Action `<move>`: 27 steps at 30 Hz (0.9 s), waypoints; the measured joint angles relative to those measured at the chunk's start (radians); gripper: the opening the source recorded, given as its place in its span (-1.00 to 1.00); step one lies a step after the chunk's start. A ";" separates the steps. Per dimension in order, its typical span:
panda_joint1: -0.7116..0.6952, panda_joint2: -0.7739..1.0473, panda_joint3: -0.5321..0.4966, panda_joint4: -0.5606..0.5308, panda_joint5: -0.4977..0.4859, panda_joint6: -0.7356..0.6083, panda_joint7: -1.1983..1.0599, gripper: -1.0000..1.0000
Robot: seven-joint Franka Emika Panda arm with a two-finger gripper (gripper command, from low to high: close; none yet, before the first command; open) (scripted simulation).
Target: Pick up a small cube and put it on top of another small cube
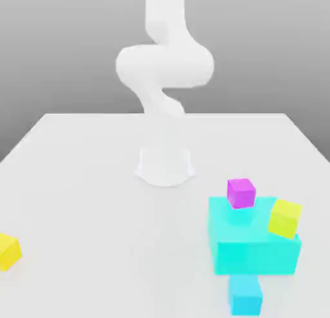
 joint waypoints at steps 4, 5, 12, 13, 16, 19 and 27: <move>-0.023 0.151 0.060 -0.020 -0.034 0.055 0.069 0.00; -0.028 0.187 0.075 -0.025 -0.043 0.068 0.086 0.00; -0.045 0.442 0.157 -0.058 -0.114 0.160 0.213 0.00; -0.045 0.478 0.166 -0.062 -0.125 0.173 0.231 0.00; -0.039 0.587 0.188 -0.076 -0.153 0.212 0.284 0.00; -0.019 0.695 0.201 -0.091 -0.175 0.252 0.331 0.00; 0.031 0.972 0.223 -0.127 -0.169 0.370 0.410 0.00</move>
